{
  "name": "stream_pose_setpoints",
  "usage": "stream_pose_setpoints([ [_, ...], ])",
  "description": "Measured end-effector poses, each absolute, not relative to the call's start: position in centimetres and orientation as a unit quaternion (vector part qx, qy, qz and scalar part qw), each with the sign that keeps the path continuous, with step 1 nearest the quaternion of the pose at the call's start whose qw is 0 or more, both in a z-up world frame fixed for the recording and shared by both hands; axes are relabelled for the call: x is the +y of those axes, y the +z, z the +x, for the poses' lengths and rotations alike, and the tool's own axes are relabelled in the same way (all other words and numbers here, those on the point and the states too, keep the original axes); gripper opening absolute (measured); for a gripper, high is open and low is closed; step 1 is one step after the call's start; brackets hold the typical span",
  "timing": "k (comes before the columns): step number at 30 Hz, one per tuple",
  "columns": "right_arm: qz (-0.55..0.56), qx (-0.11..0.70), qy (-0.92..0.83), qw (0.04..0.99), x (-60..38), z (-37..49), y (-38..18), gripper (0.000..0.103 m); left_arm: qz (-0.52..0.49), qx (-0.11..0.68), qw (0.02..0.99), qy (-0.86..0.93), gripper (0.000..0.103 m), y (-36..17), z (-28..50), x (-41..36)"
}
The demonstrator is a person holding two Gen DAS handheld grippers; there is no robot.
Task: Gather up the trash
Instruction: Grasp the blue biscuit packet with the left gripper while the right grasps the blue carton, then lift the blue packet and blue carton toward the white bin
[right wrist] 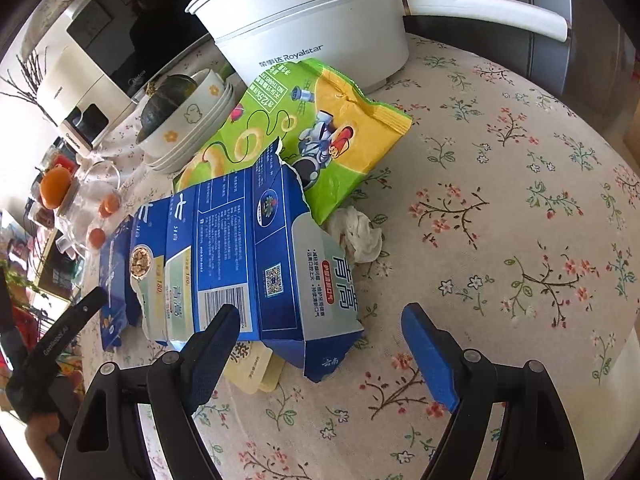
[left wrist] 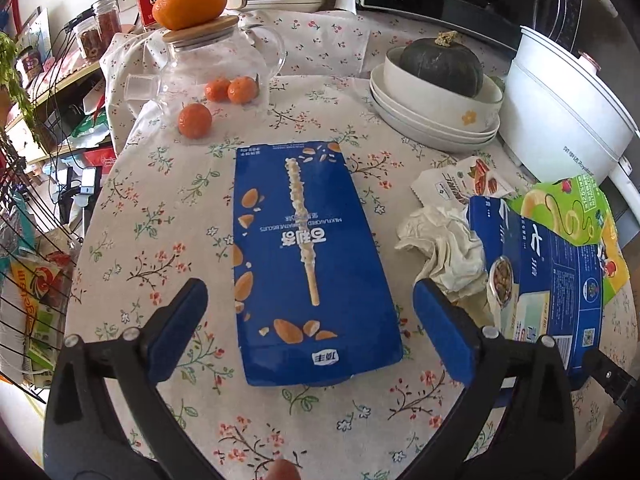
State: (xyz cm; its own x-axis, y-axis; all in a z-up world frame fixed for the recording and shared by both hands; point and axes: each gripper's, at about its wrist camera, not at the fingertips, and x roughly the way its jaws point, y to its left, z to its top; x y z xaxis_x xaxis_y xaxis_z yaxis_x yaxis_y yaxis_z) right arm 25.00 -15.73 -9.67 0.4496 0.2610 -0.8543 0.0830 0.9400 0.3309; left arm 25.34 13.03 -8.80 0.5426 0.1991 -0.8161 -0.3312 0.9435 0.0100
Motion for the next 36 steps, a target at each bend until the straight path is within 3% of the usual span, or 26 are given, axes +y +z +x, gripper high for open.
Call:
stream_pose_setpoints([
  [11,0.160,0.528,0.064,0.832,-14.8,26.1,-10.8,0.067,-0.087,0.502,0.840,0.184,0.102,-12.7,27.2,14.4],
  [13,0.159,0.529,0.072,0.830,-14.7,26.2,-10.8,0.050,-0.087,0.498,0.843,0.184,0.096,-12.4,27.0,14.4],
  [14,0.163,0.530,0.078,0.828,-14.5,26.3,-10.8,0.047,-0.088,0.496,0.845,0.179,0.092,-12.3,26.9,14.4],
  [16,0.174,0.532,0.095,0.823,-14.5,26.2,-10.8,0.028,-0.085,0.490,0.850,0.174,0.092,-11.9,26.7,14.1],
  [18,0.176,0.529,0.104,0.824,-14.5,25.8,-10.2,0.021,-0.080,0.482,0.856,0.167,0.091,-11.3,26.4,14.0],
  [36,0.163,0.444,0.184,0.862,-15.4,20.1,-1.8,0.015,-0.081,0.442,0.889,0.087,0.091,-4.3,20.4,12.7],
])
